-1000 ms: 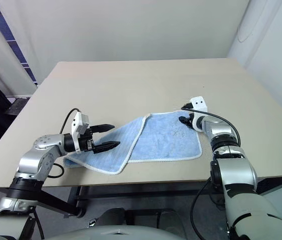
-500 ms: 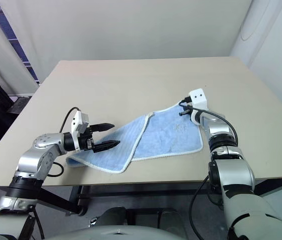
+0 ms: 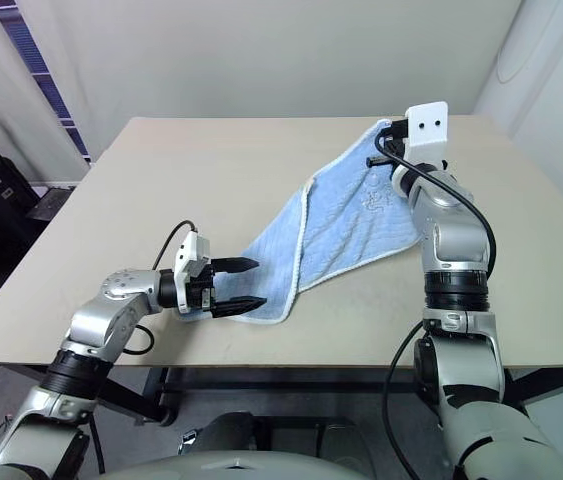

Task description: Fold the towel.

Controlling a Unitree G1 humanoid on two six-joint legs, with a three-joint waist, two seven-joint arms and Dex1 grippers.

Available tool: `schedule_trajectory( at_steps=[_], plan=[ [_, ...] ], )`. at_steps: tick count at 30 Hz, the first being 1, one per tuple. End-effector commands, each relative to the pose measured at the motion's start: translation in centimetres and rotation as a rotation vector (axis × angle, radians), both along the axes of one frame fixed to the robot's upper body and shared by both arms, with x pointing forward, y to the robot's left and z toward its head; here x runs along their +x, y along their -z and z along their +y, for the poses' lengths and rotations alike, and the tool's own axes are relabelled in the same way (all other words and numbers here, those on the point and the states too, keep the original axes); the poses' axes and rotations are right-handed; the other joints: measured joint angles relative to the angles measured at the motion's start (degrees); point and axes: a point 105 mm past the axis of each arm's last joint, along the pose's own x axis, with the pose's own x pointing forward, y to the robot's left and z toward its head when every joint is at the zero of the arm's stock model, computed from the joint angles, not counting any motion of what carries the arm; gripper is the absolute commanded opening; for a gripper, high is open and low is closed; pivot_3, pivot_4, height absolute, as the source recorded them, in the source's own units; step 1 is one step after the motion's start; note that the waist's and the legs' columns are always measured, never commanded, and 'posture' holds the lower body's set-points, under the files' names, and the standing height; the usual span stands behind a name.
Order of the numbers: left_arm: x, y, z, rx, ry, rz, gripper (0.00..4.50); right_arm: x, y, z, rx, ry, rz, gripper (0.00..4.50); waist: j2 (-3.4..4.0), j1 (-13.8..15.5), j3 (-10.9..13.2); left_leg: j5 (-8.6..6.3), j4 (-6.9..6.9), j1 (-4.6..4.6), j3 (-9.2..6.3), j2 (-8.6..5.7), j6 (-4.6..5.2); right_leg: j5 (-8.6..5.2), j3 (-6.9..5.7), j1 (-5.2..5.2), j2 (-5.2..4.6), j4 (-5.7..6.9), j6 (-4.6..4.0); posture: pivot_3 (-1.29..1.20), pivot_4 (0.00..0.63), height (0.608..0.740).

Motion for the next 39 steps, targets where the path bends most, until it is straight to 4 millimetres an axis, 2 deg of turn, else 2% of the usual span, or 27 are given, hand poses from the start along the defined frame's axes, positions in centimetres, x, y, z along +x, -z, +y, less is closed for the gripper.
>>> schedule_trajectory(
  at_steps=[1,8,13,20,24,27,28,37,38,39],
  plan=[
    [-0.1,-0.6,-1.8,0.000,0.060,-0.047,4.50,-0.3,-3.9,-0.4,0.015,0.045,-0.120,0.02,0.00,-0.2,0.0,0.00,0.00,-0.01,0.02,-0.01,0.01,0.00,0.00,0.00,-0.01,-0.01,0.00,0.00,0.000,0.722],
    [-0.4,1.1,-3.9,0.034,0.099,-0.014,4.50,-0.4,-5.0,-1.6,0.041,0.111,-0.146,0.02,0.00,-0.3,0.0,0.09,-0.07,-0.01,0.01,0.03,0.15,0.08,0.00,0.02,0.05,0.02,0.15,0.00,0.000,0.722],
    [0.9,2.7,-5.2,0.106,0.074,-0.052,4.50,-0.7,-4.8,-1.8,0.039,0.121,-0.144,0.02,0.00,-0.2,0.0,0.09,0.01,-0.01,0.01,0.02,0.16,0.08,0.00,0.03,0.04,0.00,0.15,0.00,0.000,0.722],
    [1.8,4.9,-5.5,0.256,0.063,-0.081,4.50,-1.0,-4.4,-1.7,0.024,0.130,-0.136,0.02,0.00,-0.2,0.0,0.09,-0.01,-0.02,0.01,0.03,0.17,0.09,-0.01,0.03,0.05,0.01,0.18,0.00,0.000,0.722],
    [1.3,5.6,-5.6,0.293,0.104,-0.056,4.50,-1.0,-4.2,-1.9,0.030,0.139,-0.127,0.02,0.00,-0.2,0.0,0.09,0.00,-0.02,0.00,0.03,0.17,0.10,-0.02,0.03,0.04,0.01,0.18,0.00,0.000,0.722],
    [0.5,6.0,-5.6,0.314,0.156,-0.024,3.94,-0.9,-4.1,-2.0,0.031,0.143,-0.124,0.00,0.00,-0.2,0.0,0.09,0.03,-0.01,0.00,0.03,0.17,0.10,-0.02,0.04,0.04,0.01,0.18,0.00,0.000,0.722],
    [0.4,6.0,-5.6,0.317,0.158,-0.018,3.62,-0.9,-4.0,-2.0,0.035,0.145,-0.122,0.00,0.00,-0.2,0.0,0.09,0.03,-0.01,0.00,0.03,0.17,0.09,-0.02,0.04,0.04,0.00,0.18,0.00,0.000,0.722],
    [0.3,6.6,-5.1,0.359,0.169,0.041,0.28,-1.0,-3.8,-2.5,0.042,0.165,-0.120,0.00,0.00,-0.2,0.0,0.09,-0.01,-0.01,-0.01,0.04,0.17,0.09,-0.03,0.04,0.04,-0.01,0.18,0.00,0.000,0.722],
    [0.3,6.6,-5.1,0.360,0.168,0.045,0.03,-1.0,-3.8,-2.5,0.041,0.168,-0.120,0.00,0.00,-0.2,0.0,0.09,-0.01,-0.01,-0.01,0.04,0.17,0.09,-0.03,0.04,0.04,-0.01,0.18,0.00,0.000,0.722],
    [0.3,6.6,-5.1,0.360,0.166,0.048,0.03,-1.0,-3.8,-2.6,0.041,0.171,-0.120,0.00,0.00,-0.2,0.0,0.09,-0.01,-0.01,-0.02,0.04,0.17,0.09,-0.03,0.04,0.04,-0.01,0.18,0.00,0.000,0.722]
  ],
)
